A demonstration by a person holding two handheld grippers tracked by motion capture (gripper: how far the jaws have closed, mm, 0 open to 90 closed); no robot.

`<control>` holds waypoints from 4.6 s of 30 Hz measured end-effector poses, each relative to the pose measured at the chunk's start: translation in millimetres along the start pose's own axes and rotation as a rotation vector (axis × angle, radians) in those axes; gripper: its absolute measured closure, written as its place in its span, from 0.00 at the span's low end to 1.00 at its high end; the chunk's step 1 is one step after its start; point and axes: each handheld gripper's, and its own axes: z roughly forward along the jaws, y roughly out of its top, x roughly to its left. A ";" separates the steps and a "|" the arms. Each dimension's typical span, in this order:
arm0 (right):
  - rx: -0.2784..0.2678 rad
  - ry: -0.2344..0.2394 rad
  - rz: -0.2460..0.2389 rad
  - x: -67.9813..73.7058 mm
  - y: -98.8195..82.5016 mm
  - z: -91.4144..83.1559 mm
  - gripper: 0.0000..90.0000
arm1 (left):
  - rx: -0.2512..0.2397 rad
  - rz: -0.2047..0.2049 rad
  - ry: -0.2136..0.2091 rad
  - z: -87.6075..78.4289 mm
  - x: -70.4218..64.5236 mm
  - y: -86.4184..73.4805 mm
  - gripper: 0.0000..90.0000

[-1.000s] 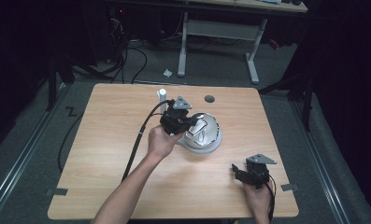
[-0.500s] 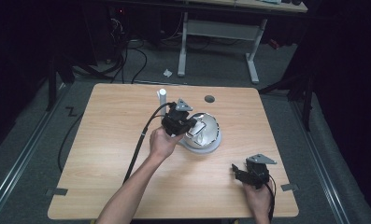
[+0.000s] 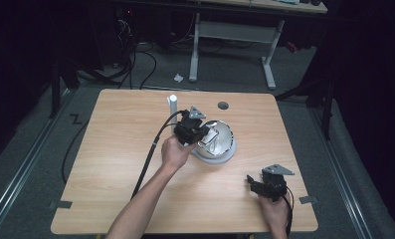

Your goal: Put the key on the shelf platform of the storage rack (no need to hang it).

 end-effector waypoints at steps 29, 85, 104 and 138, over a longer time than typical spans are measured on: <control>-0.001 0.003 -0.006 -0.2 0.0 0.1 0.38 | 0.031 -0.019 0.039 25.9 2.4 -5.6 0.99; -0.001 0.004 -0.005 -0.1 0.0 0.1 0.38 | -0.048 -0.093 0.029 -32.6 16.2 -28.6 0.50; -0.001 0.003 -0.004 0.0 0.1 0.1 0.38 | -0.084 -0.114 0.061 -65.2 26.2 -48.6 0.46; -0.001 0.004 -0.004 -0.1 0.1 0.1 0.38 | -0.113 -0.133 0.118 -109.0 39.5 -80.9 0.43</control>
